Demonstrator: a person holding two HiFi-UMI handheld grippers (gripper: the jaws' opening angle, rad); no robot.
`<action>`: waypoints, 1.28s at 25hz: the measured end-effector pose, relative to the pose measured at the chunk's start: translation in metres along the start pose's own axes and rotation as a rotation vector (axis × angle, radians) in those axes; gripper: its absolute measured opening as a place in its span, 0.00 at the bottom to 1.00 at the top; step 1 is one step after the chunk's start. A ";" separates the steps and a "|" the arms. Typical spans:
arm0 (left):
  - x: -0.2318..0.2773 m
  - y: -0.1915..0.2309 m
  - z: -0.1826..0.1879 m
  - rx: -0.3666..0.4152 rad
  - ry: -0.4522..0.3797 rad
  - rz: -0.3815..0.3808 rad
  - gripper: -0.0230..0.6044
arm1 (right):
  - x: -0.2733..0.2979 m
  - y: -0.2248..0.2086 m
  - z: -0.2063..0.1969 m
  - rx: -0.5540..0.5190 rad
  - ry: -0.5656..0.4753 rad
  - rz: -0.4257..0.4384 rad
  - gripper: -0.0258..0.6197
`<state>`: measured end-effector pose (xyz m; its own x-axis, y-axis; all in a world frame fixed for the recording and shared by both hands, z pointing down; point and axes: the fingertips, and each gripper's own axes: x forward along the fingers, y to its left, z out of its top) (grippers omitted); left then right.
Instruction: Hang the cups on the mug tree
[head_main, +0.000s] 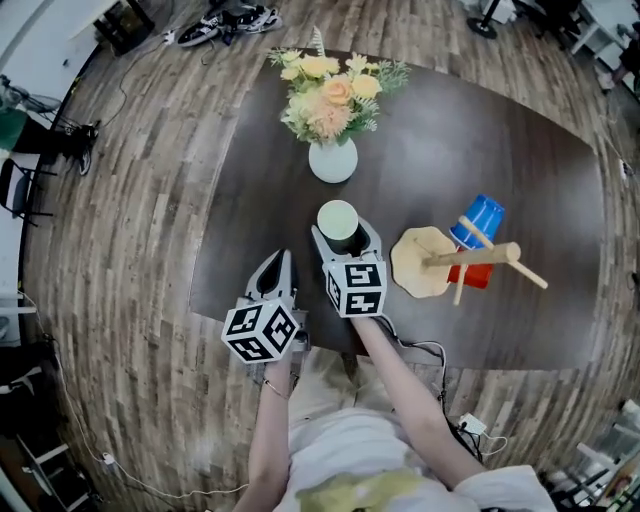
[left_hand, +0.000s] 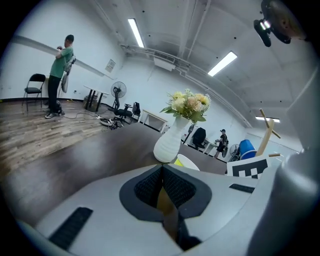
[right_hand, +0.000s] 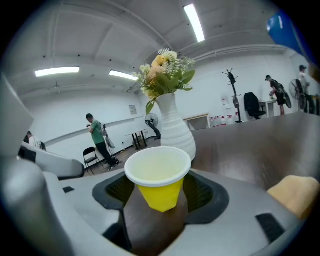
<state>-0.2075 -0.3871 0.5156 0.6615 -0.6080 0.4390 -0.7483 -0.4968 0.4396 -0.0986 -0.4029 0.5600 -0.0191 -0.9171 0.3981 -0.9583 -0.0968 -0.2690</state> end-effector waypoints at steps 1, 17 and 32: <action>0.002 -0.002 0.003 0.015 0.010 -0.027 0.07 | -0.003 -0.003 0.004 0.036 -0.020 -0.024 0.53; 0.003 -0.054 0.016 0.167 0.075 -0.295 0.07 | -0.064 -0.037 0.038 0.509 -0.313 -0.133 0.52; 0.003 -0.095 0.025 0.214 0.048 -0.334 0.07 | -0.093 -0.053 0.045 0.762 -0.438 -0.048 0.52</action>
<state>-0.1359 -0.3569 0.4554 0.8677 -0.3641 0.3385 -0.4820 -0.7830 0.3933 -0.0335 -0.3297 0.4980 0.2770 -0.9563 0.0937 -0.5013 -0.2270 -0.8349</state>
